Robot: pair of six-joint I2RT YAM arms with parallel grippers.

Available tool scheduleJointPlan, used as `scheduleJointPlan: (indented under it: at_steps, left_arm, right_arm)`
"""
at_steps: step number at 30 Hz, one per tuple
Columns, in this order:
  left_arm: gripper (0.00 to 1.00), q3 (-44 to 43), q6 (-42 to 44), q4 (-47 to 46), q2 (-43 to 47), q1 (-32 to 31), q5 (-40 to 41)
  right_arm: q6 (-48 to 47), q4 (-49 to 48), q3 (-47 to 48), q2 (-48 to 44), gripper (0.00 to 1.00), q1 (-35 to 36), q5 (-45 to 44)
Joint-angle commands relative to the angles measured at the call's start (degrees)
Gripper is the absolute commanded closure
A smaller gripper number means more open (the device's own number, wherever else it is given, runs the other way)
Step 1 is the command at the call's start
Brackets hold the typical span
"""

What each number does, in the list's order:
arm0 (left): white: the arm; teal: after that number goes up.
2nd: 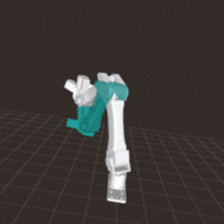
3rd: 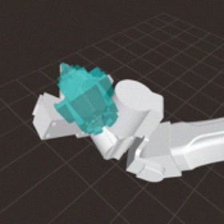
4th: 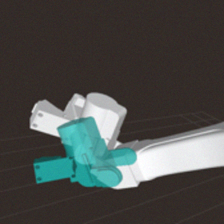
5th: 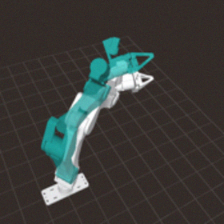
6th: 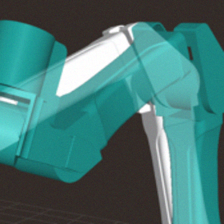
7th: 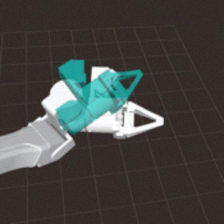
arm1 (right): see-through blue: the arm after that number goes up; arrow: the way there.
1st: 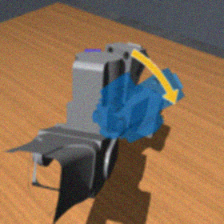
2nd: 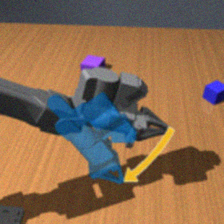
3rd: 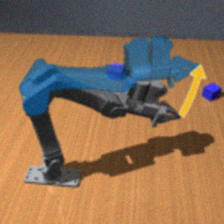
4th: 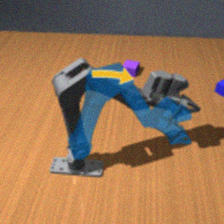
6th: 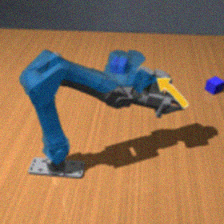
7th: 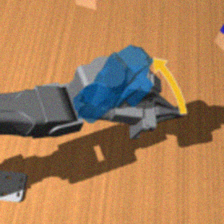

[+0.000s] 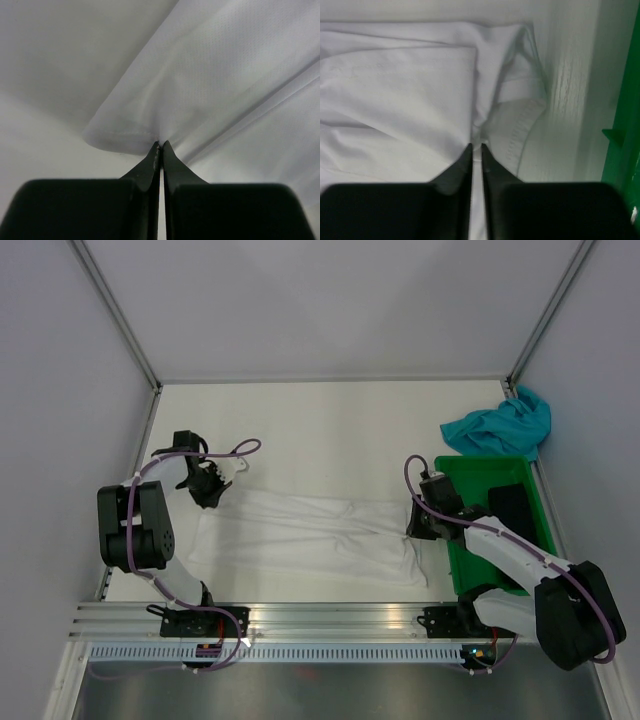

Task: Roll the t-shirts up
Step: Fold the tshirt

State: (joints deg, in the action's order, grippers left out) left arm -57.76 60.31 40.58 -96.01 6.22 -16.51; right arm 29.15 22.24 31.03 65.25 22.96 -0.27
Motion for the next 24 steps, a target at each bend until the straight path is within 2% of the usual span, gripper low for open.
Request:
scheduleJointPlan:
  at_steps: [1, 2, 4, 5, 9, 12, 14, 20, 24]
  left_arm:
    - [0.96, 0.1, 1.8, 0.2, 1.3, 0.4, 0.9]
    - [0.88, 0.1, 1.9, 0.1, 1.3, 0.4, 0.7]
    - [0.81, 0.1, 2.0, 0.9, 1.6, 0.4, -0.1]
    - [0.73, -0.1, 2.1, 1.3, 2.0, 0.3, -0.6]
    - [0.62, -0.6, 1.0, 1.9, 3.3, 0.3, -1.0]
    - [0.53, -1.7, -1.5, 2.2, 4.5, 0.4, -0.9]
    - [0.47, -2.4, -3.2, 2.6, 4.9, 0.5, -0.5]
    - [0.45, -2.8, -10.4, 2.7, 5.5, 0.5, 1.3]
    - [0.45, -2.7, -14.9, 2.3, 4.4, 0.5, 1.6]
  right_arm:
    - [1.3, -1.6, -0.4, 1.4, 0.72, -0.3, -0.1]
    - [1.1, -1.2, 0.2, 1.6, 0.63, -0.3, -1.1]
    - [0.4, 0.3, 2.5, 1.5, 0.52, -0.3, -2.5]
    - [-0.3, 1.0, 3.6, 1.2, 0.50, -0.3, -4.4]
    - [-2.2, 3.7, 11.8, 1.1, 0.49, 0.3, -9.9]
    - [-3.8, 3.2, 18.0, 3.8, 0.47, 4.5, -13.1]
    - [-5.5, 2.6, 21.4, 9.3, 0.43, 9.1, -13.1]
    - [-7.8, 0.8, 31.8, 25.9, 0.38, 17.3, -12.3]
    - [-7.6, 1.0, 36.3, 32.8, 0.38, 18.5, -10.2]
